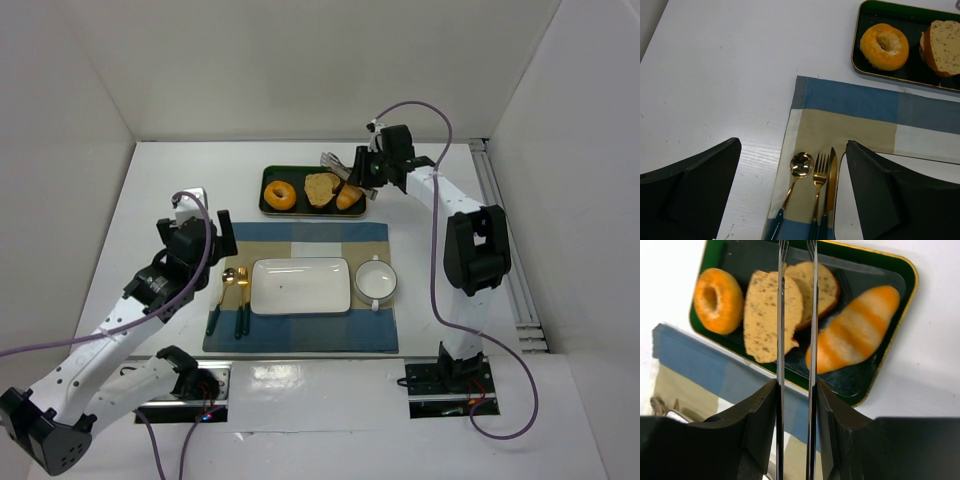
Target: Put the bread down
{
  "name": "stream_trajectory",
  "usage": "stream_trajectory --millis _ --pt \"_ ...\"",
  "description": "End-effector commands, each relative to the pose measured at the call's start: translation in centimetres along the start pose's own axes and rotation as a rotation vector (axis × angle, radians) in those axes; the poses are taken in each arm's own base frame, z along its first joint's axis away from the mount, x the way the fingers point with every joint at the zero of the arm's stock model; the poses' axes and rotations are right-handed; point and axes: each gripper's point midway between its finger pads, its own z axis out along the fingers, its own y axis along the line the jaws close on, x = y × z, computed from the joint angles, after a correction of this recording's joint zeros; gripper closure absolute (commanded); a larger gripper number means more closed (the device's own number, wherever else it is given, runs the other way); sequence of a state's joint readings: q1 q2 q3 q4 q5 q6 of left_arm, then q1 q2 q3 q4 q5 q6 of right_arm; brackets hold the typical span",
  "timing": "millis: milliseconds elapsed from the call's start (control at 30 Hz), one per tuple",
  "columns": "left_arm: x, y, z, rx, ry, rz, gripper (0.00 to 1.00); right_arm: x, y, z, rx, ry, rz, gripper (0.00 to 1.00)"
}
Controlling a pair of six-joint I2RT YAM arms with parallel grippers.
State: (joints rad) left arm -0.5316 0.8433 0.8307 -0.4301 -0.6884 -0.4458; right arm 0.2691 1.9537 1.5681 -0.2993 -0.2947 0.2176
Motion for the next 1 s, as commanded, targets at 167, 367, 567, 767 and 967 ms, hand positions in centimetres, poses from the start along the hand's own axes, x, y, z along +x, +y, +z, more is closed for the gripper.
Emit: stream_trajectory --millis 167,367,567,767,967 --pt "0.0 -0.3 0.7 0.001 -0.017 -0.004 0.00 -2.4 3.2 -0.7 -0.082 -0.058 -0.064 0.58" --pt "0.3 -0.3 0.8 -0.002 -0.010 -0.008 0.00 -1.4 3.1 -2.2 -0.044 -0.048 -0.072 0.57" --pt "0.5 -0.2 0.7 -0.002 -0.010 -0.017 0.00 -0.7 3.1 -4.8 -0.011 -0.044 -0.068 0.54" --pt "0.6 -0.3 0.7 0.007 -0.007 -0.017 0.00 -0.6 3.1 -7.2 0.021 -0.059 -0.068 0.53" --pt "1.0 -0.3 0.8 0.004 0.000 -0.020 0.00 0.2 3.1 -8.2 0.025 -0.046 -0.065 0.52"
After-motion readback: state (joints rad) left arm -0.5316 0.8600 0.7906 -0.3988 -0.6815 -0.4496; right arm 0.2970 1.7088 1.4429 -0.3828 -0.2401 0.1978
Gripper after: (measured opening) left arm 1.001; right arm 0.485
